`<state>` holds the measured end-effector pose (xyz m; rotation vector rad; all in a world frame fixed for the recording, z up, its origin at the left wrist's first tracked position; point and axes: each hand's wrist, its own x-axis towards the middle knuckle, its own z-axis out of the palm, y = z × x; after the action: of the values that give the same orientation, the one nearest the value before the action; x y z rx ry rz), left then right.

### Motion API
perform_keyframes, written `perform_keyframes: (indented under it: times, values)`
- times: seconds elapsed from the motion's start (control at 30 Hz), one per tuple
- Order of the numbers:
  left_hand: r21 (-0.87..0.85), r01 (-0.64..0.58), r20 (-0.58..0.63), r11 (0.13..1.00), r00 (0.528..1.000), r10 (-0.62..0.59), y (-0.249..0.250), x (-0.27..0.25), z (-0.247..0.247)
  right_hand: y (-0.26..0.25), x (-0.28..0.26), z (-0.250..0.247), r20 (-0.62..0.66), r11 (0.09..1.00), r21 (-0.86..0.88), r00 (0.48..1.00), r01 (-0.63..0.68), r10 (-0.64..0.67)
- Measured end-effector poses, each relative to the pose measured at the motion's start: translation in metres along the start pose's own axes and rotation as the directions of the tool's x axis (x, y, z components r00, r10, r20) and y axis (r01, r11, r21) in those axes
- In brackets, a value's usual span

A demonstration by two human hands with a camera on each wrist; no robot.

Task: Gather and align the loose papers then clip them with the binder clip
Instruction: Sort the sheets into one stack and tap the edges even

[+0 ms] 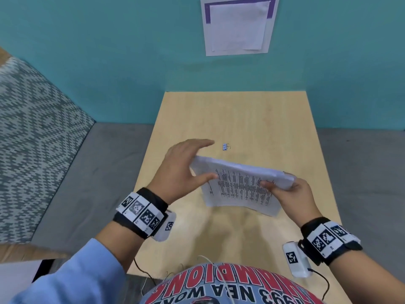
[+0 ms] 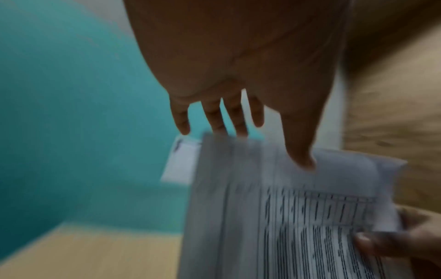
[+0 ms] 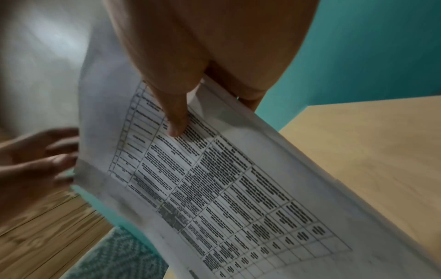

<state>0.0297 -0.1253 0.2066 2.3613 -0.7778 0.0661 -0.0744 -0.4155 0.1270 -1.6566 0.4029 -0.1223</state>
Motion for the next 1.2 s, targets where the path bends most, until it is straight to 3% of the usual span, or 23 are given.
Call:
perform_keyframes:
  times: [0.07,0.17,0.23,0.4,0.5,0.57,0.6,0.63,0.7,0.8,0.87,0.93,1.1,1.2]
  values:
    - [0.249,-0.151,0.178,0.957,0.978,0.108,0.025,0.013,-0.009,-0.007,-0.004,0.002,0.085,0.991,-0.11,0.994,0.082,-0.073]
    - [0.427,-0.202,0.485,0.881,0.874,-0.034,0.053,0.027,-0.002,-0.022,-0.011,0.009,0.169,0.976,-0.135,0.974,0.171,-0.148]
    - [0.465,-0.184,0.533,0.866,0.839,-0.108,0.057,0.03,0.001,-0.03,-0.011,0.015,0.169,0.973,-0.125,0.971,0.192,-0.17]
    - [0.252,0.056,0.497,0.966,0.849,-0.179,0.034,0.029,-0.014,-0.021,0.0,-0.012,0.08,0.96,-0.256,0.992,0.112,-0.094]
    - [0.028,0.316,0.451,0.948,0.843,-0.294,0.008,0.021,-0.032,0.002,-0.001,-0.047,-0.083,0.926,-0.341,0.987,-0.16,0.14]
    - [-0.198,0.473,0.437,0.858,0.826,-0.355,-0.006,0.015,-0.038,0.013,-0.007,-0.055,0.017,0.936,-0.121,0.942,-0.331,0.335]
    - [-0.292,0.521,0.436,0.802,0.819,-0.373,-0.009,0.012,-0.038,0.018,-0.009,-0.054,0.108,0.929,0.017,0.925,-0.369,0.365]
    - [-0.366,0.545,0.427,0.754,0.818,-0.384,-0.01,0.009,-0.035,0.018,-0.01,-0.051,0.163,0.923,0.108,0.922,-0.37,0.351]
    - [-0.489,0.547,0.373,0.68,0.835,-0.403,-0.009,0.005,-0.028,0.008,-0.008,-0.041,0.154,0.939,0.202,0.956,-0.279,0.251]
    - [-0.625,0.484,0.245,0.612,0.866,-0.436,-0.016,-0.002,-0.011,-0.009,-0.001,-0.036,-0.044,0.985,0.152,0.995,-0.078,0.086]
    - [-0.64,0.462,0.203,0.613,0.872,-0.446,-0.026,-0.008,0.009,-0.006,0.001,-0.036,-0.116,1.0,0.029,0.993,-0.002,0.006]
    - [-0.591,0.515,0.208,0.621,0.841,-0.5,-0.038,-0.02,0.038,0.011,0.0,-0.032,-0.14,0.998,-0.064,0.99,-0.021,0.012]
    - [-0.304,0.722,0.378,0.621,0.69,-0.617,-0.076,-0.05,0.108,0.07,0.001,-0.018,-0.126,0.95,-0.226,0.974,-0.214,0.189]
    - [-0.325,0.732,0.323,0.599,0.681,-0.658,-0.083,-0.048,0.11,0.077,0.006,-0.012,-0.162,0.94,-0.199,0.955,-0.277,0.247]
